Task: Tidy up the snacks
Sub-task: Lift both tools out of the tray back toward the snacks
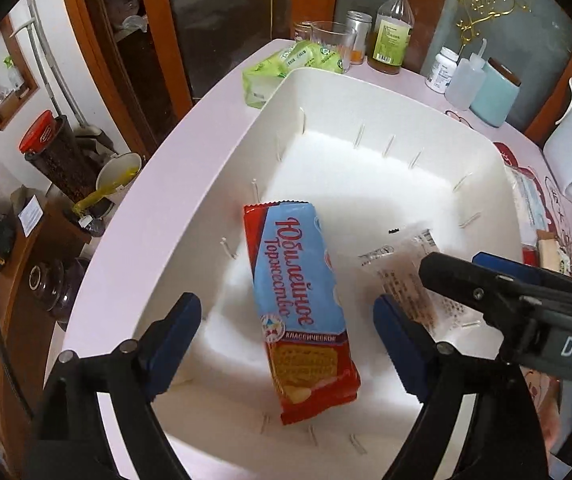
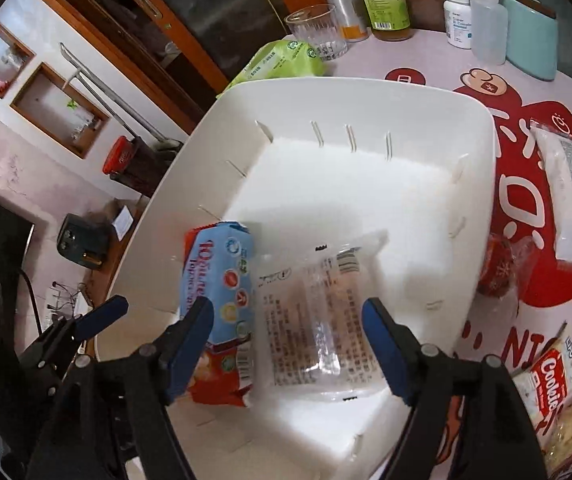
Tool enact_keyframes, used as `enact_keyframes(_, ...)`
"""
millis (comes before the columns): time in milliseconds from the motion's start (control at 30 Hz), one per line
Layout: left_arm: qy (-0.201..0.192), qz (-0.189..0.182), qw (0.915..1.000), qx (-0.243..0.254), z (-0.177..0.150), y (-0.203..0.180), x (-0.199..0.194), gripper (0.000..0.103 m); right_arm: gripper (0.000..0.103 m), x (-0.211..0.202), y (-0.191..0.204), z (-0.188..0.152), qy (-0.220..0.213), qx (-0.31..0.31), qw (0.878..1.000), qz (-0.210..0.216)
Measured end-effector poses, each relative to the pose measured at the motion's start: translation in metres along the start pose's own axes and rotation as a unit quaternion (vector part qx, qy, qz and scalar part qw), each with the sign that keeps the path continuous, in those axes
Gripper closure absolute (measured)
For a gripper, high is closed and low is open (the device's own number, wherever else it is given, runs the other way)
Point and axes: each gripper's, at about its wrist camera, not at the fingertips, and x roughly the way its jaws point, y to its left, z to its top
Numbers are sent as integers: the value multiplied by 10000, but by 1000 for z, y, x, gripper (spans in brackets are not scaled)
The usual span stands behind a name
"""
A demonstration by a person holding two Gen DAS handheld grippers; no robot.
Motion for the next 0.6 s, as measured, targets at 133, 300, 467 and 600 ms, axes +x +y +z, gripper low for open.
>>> enact_keyframes(133,-15,-30,9998,-197,-7,7,-19,16,25,-22,5,-10,-164,-39,9997,158)
enact_keyframes(300,-120,-197,9992,-331,-23,10,-53,16,25,-62,10,-32,-405,-186,9988,201)
enact_keyframes(467,-450,-313,9980,-302,-48,3,-97,16,25,-105,9,-64,-711,-208,9968,313)
enact_keyframes(600,-735,-405,9964,-149,-71,-8,-131,15,25,-143,5,-105,-1123,-181,9931,302)
